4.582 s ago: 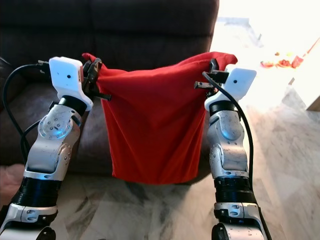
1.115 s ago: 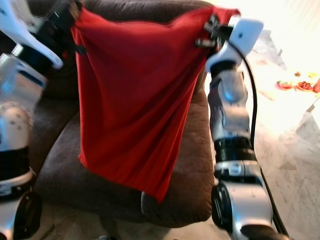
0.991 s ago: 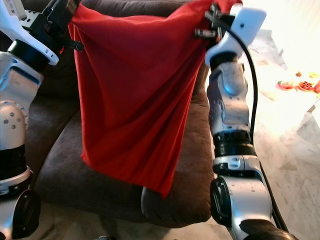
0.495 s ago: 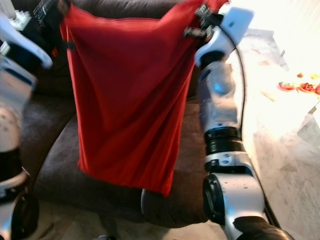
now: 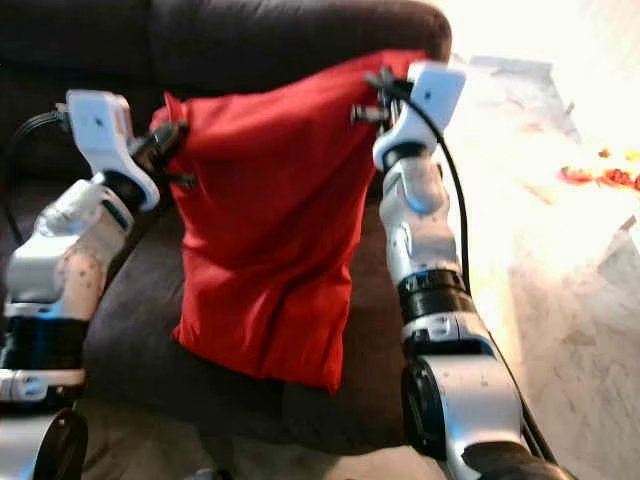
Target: Move the pillow to the sofa from floor
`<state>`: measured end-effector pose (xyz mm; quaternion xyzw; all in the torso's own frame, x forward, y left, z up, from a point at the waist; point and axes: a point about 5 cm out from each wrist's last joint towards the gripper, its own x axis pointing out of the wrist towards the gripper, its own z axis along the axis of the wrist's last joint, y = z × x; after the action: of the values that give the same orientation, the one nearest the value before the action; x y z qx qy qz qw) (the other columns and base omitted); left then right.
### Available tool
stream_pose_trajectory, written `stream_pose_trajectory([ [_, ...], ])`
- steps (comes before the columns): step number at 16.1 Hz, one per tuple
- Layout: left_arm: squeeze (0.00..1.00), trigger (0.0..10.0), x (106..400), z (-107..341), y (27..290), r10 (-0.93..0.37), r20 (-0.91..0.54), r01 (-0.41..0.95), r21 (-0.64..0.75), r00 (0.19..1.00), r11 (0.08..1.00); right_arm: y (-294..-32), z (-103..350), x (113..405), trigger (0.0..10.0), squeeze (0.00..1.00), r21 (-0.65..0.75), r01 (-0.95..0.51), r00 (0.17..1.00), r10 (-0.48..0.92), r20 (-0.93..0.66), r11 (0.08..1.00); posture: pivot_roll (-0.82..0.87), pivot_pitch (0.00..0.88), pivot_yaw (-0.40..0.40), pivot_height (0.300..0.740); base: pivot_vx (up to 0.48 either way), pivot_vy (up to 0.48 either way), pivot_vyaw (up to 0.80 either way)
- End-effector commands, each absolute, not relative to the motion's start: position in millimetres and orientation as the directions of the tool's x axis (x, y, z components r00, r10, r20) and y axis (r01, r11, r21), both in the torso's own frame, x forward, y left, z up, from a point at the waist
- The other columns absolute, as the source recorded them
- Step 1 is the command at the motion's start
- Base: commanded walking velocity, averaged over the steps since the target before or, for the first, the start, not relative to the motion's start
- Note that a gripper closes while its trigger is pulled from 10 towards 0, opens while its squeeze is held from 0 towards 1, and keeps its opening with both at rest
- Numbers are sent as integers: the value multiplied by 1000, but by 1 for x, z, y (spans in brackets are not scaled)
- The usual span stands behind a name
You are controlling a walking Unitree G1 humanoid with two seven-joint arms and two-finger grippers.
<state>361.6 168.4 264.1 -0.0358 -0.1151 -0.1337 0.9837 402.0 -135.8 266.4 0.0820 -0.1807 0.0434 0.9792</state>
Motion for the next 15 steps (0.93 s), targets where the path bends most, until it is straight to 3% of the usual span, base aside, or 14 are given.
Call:
stream_pose_trajectory([
  [1,0,10000,372,261,172,-194,210,202,-17,958,979,-142,266,404,10000,0,136,-83,932,29,362,987,105,123,-71,740,0,0,0],
  [11,0,10000,402,210,176,-50,40,53,-73,998,996,-136,220,411,10000,0,79,-109,977,92,192,991,99,128,-65,740,0,0,0],
  [12,286,10000,403,208,175,-45,37,47,-75,998,996,-136,219,411,10000,0,77,-110,977,93,191,991,97,128,-65,740,0,0,0],
  [13,1000,10000,403,209,174,-45,43,49,-82,998,995,-137,218,411,10000,0,79,-111,977,94,189,991,95,129,-64,740,0,0,0],
  [14,1000,10000,404,209,173,-44,46,47,-81,998,996,-137,217,411,10000,0,80,-112,977,95,189,991,96,131,-63,740,0,0,0],
  [15,1000,10000,405,210,172,-44,53,48,-79,998,996,-137,216,411,10000,392,81,-116,977,99,188,990,98,134,-65,740,0,0,0],
])
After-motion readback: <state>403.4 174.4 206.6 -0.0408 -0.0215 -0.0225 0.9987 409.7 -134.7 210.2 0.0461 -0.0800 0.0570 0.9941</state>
